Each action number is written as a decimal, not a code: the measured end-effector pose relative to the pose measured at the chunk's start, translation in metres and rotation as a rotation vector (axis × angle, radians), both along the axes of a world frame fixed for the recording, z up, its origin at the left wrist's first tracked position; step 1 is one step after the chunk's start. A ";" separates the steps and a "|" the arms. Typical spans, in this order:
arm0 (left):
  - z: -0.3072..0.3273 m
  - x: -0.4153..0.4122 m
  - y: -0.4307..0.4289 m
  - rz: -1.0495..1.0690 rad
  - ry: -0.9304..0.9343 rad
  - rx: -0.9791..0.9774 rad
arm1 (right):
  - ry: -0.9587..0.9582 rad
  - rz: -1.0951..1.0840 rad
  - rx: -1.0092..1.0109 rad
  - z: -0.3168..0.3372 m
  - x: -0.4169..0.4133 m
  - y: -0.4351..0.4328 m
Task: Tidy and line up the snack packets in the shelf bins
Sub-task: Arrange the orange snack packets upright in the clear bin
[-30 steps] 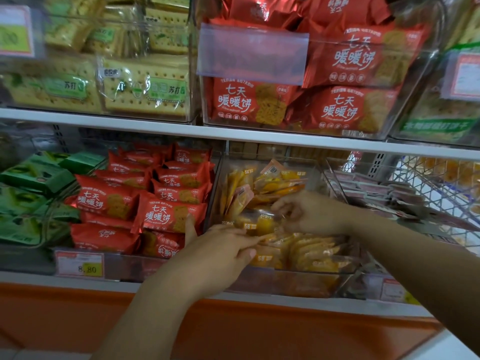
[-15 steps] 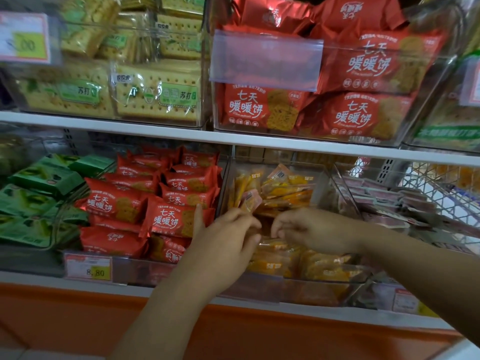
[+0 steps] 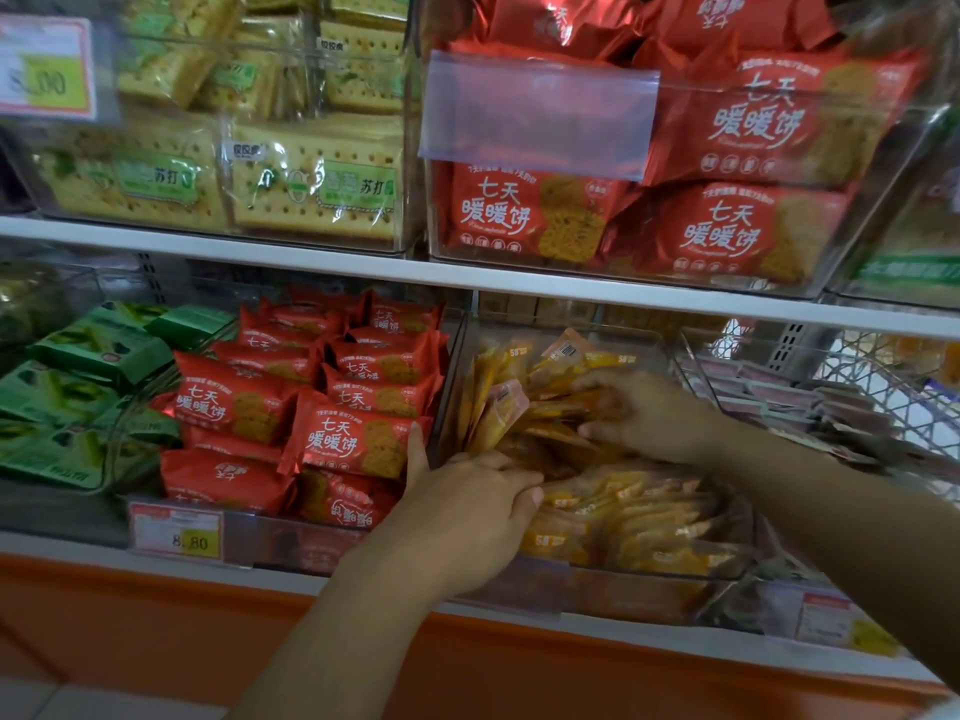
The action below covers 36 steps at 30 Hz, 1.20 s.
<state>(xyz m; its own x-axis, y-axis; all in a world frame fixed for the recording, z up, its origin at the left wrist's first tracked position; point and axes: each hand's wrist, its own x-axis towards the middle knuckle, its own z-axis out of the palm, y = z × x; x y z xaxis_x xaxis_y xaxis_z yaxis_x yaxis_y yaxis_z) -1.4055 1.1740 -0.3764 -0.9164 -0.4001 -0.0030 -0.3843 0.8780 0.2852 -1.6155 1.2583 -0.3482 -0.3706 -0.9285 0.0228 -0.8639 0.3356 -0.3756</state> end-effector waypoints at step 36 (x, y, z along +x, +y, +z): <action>0.027 -0.011 0.047 0.138 0.583 1.939 | 0.233 0.290 -0.750 -0.019 0.063 0.090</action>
